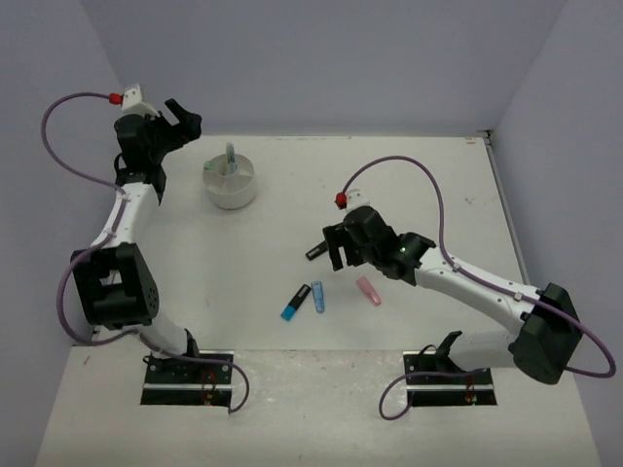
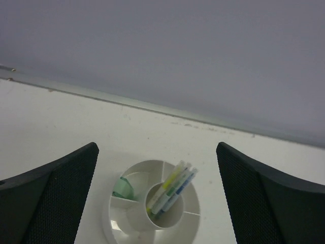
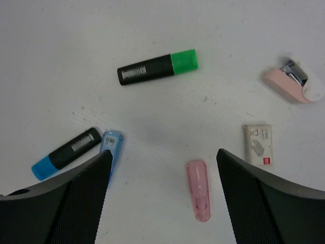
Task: Sort the stationery into containers
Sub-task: Pick up the stationery from the center of the board.
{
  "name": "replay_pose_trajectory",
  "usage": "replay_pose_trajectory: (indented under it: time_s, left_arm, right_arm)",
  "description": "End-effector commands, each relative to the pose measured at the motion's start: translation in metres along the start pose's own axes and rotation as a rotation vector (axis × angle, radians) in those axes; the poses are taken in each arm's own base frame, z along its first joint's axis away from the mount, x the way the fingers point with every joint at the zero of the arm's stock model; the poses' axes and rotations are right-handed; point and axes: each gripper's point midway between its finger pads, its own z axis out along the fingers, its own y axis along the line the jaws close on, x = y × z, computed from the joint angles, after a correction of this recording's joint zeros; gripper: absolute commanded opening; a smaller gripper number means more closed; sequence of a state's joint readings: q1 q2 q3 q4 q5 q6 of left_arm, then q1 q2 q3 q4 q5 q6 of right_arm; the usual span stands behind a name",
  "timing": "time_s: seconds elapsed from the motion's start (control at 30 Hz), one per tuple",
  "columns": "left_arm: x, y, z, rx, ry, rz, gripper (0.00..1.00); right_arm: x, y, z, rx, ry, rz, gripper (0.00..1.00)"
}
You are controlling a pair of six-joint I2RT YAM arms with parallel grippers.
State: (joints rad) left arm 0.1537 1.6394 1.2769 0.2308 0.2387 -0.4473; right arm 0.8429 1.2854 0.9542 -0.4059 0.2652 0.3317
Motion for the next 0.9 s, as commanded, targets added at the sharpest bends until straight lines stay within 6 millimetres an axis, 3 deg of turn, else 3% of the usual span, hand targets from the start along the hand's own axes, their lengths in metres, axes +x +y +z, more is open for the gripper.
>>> replay_pose_trajectory:
  time_s: [0.0,0.07,0.13,0.27,0.37,0.53,0.73,0.87]
  left_arm:
    - [-0.046,-0.025,-0.071,-0.144,-0.063,-0.37,1.0]
    - [-0.029,-0.044,-0.103,-0.083,-0.041,-0.397,1.0]
    - [-0.009,-0.075,-0.123,-0.021,-0.021,-0.328,1.0]
    - [0.034,-0.108,-0.154,0.116,0.086,-0.159,1.0]
    - [0.076,-0.101,-0.171,0.15,0.174,-0.107,1.0]
    - [0.101,-0.095,-0.19,0.179,0.249,-0.026,1.0]
    - [0.103,-0.101,-0.209,0.226,0.233,-0.016,1.0]
    - [0.108,-0.106,-0.214,0.266,0.245,-0.014,1.0]
  right_arm:
    - [0.069,0.006,-0.003,0.043,0.35,0.071,0.75]
    - [0.083,0.019,0.0,0.06,0.39,0.104,0.73]
    - [0.091,0.035,0.003,0.053,0.391,0.124,0.72]
    - [0.108,0.071,0.014,0.005,0.386,0.14,0.69]
    - [0.119,0.088,0.025,0.001,0.397,0.135,0.65]
    - [0.136,0.087,0.047,0.083,0.446,0.108,0.62]
    - [0.148,0.082,0.064,0.122,0.458,0.08,0.53]
    - [0.151,0.075,0.073,0.128,0.477,0.08,0.4]
